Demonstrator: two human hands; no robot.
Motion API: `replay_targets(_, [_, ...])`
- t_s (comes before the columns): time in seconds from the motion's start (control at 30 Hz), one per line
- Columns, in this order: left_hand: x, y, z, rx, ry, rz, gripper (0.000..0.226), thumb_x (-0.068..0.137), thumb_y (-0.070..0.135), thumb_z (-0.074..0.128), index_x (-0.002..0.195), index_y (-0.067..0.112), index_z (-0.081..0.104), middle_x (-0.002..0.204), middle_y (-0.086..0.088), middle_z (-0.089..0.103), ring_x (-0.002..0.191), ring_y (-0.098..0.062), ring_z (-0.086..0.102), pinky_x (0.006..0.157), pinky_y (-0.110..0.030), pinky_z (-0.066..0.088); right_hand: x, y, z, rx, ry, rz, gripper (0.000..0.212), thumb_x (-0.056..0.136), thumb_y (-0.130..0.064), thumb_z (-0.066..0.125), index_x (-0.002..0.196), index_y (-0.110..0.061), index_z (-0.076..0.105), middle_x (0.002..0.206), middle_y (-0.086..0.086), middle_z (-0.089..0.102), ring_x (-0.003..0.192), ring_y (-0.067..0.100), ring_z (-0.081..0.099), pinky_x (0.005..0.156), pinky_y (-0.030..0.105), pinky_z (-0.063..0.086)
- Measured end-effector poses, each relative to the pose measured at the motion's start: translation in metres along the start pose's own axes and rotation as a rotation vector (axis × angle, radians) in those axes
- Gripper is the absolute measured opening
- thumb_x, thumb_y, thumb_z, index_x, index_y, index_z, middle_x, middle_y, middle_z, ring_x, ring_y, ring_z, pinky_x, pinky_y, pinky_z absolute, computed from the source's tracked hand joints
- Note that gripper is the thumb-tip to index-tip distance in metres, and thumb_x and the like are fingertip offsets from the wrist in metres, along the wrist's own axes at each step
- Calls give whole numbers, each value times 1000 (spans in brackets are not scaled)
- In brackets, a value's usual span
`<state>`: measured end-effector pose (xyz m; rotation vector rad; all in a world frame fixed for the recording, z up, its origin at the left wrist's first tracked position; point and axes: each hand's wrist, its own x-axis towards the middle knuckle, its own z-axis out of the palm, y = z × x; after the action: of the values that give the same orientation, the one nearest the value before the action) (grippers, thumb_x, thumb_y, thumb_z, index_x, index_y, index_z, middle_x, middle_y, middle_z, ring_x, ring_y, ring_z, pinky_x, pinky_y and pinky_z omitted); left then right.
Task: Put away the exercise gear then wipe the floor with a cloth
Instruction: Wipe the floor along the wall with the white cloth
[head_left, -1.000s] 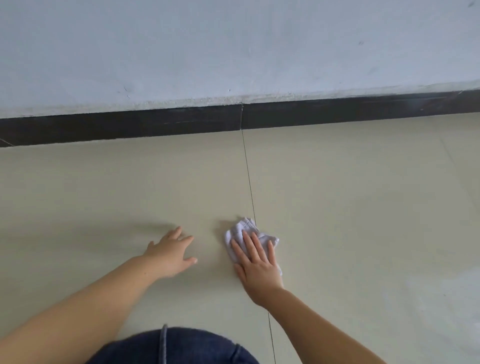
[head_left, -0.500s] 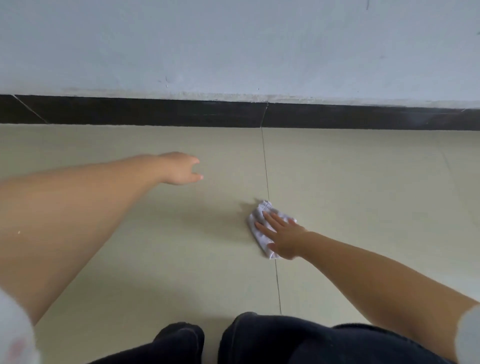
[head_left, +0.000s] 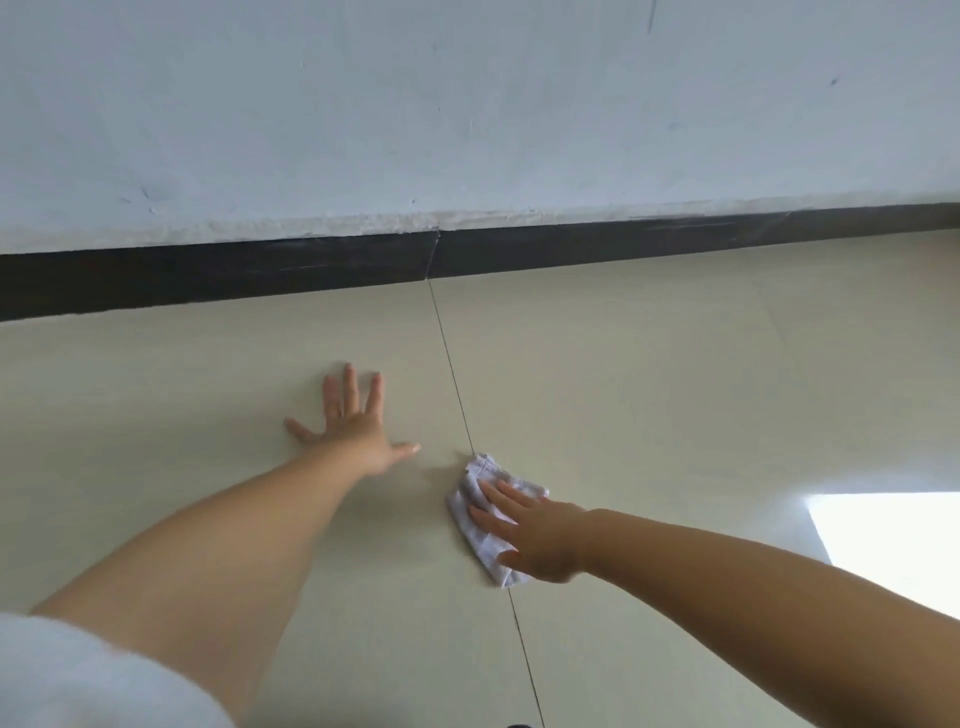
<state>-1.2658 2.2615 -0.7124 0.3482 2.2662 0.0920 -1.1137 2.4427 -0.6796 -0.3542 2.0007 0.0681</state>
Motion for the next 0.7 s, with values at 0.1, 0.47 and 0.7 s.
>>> replay_targets(0.1, [6, -15, 11, -11, 23, 51, 113, 74, 77, 49, 142, 34, -30, 142, 4, -48, 138, -21, -36, 103, -73, -3, -2, -3, -19, -39, -107, 23, 63, 103, -38, 23, 150, -21, -15, 156, 7, -25, 145, 23, -18, 118, 48, 8])
replay_targets(0.47, [11, -14, 13, 16, -51, 6, 111, 75, 78, 44, 130, 34, -42, 125, 6, -59, 137, -23, -38, 102, -72, -9, 11, -78, 30, 575, 288, 319, 66, 94, -42, 12, 137, -32, -37, 148, -1, -41, 142, 33, -23, 112, 55, 22])
replay_targets(0.7, [13, -13, 15, 2, -80, -28, 113, 76, 71, 52, 131, 36, -40, 129, 7, -55, 135, -22, -41, 103, -70, -11, 85, 56, -55, 465, 474, 351, 55, 99, -51, 9, 144, -42, -23, 149, 2, -39, 137, 26, -36, 107, 65, -15])
